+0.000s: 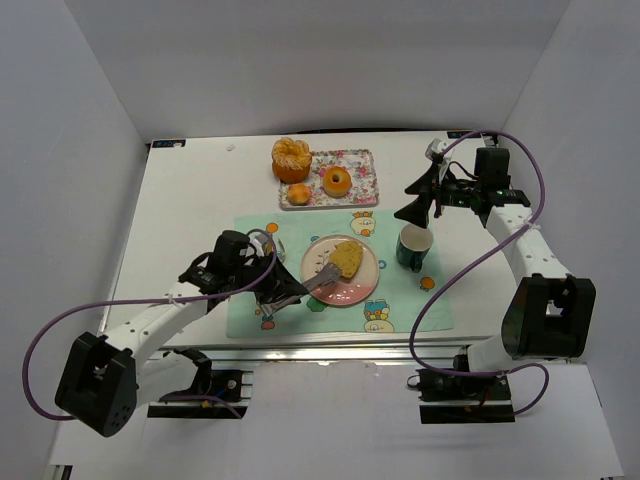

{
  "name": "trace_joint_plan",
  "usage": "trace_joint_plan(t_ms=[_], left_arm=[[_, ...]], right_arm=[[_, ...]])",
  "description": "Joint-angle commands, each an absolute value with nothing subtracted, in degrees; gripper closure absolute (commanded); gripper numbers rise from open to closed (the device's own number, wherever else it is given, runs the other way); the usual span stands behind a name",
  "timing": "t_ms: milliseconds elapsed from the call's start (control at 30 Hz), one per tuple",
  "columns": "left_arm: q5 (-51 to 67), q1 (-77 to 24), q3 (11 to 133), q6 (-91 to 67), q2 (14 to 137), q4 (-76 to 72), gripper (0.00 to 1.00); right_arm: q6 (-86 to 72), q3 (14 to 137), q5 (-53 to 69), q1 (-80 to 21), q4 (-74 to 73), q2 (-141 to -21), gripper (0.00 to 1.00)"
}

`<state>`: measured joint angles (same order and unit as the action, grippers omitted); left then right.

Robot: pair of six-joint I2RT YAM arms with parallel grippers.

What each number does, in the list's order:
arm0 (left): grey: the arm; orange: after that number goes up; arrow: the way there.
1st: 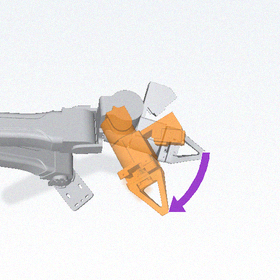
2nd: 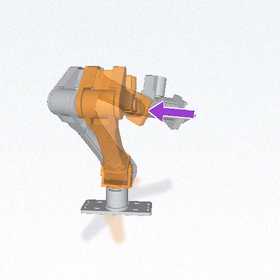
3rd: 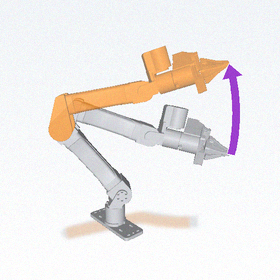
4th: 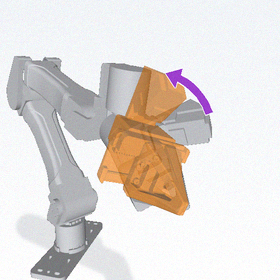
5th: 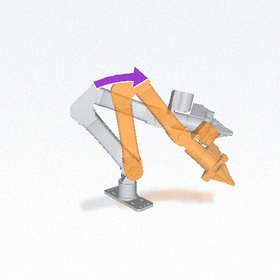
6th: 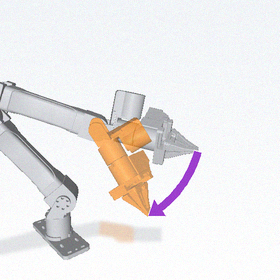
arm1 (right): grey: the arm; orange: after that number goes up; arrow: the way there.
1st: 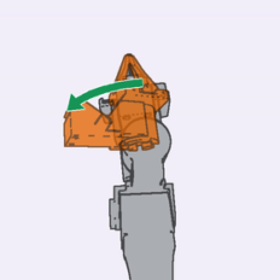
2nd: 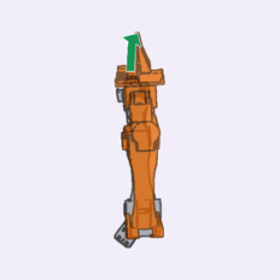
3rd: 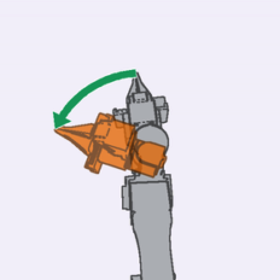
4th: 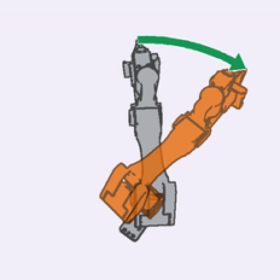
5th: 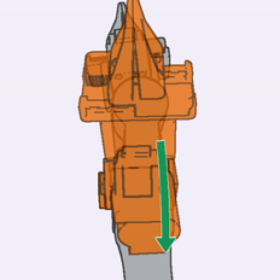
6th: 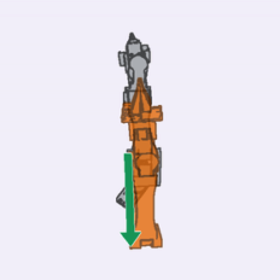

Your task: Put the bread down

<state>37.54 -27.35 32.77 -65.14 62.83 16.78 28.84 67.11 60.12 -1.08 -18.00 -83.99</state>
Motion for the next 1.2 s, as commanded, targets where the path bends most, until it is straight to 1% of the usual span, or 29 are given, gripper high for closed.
trace_joint_plan(t_ms=[0, 100, 300, 367, 467, 567, 667, 733, 800, 900, 933, 1033, 1167], left_arm=[[38.67, -27.69, 35.25, -62.75, 61.79, 17.93, 0.53], [38.76, -27.69, 35.24, -63.37, 61.0, 17.58, 0.48], [39.37, -27.69, 35.68, -64.07, 57.75, 19.68, 0.49], [39.99, -27.69, 36.56, -64.94, 55.9, 20.13, 0.5], [40.17, -27.69, 37.87, -71.09, 54.15, 14.17, 0.52], [38.41, -27.6, 40.07, -73.91, 55.71, 8.8, 0.53], [35.6, -26.55, 43.76, -74.35, 62.12, 4.06, 0.53], [34.19, -25.32, 46.66, -74.36, 68.53, 1.15, 0.53], [32.53, -22.51, 49.64, -74.62, 75.36, -2.61, 0.52], [31.73, -19.34, 52.81, -76.28, 82.24, -7.28, 0.51], [31.12, -18.81, 55.78, -76.55, 86.88, -7.29, 0.51], [30.5, -18.28, 62.02, -76.21, 94.45, -6.16, 0.51], [30.67, -17.75, 66.79, -76.38, 100.27, -5.54, 0.5]], right_arm=[[28.48, 67.68, 60.73, -0.88, -18.02, -82.35, 0.11], [28.39, 67.5, 60.65, -0.79, -17.75, -82.27, 0.11], [28.39, 67.5, 60.91, -0.79, -17.58, -82.53, 0.11], [28.48, 67.5, 61.0, -0.79, -17.49, -82.7, 0.11], [28.56, 67.41, 61.08, -0.79, -17.49, -82.79, 0.11], [27.52, 67.32, 61.43, -0.79, -16.53, -83.14, 0.11], [26.55, 67.15, 61.79, -0.88, -15.38, -83.14, 0.11], [26.46, 66.97, 61.96, -0.79, -15.21, -83.06, 0.11], [26.72, 66.62, 62.05, -0.79, -15.12, -82.88, 0.11], [27.07, 66.45, 62.31, -0.79, -15.12, -82.62, 0.11], [27.07, 66.18, 62.4, -0.79, -14.94, -82.53, 0.11], [27.42, 65.57, 62.49, -0.79, -14.5, -82.27, 0.11], [27.34, 64.51, 62.23, -0.79, -13.45, -82.0, 0.11]])
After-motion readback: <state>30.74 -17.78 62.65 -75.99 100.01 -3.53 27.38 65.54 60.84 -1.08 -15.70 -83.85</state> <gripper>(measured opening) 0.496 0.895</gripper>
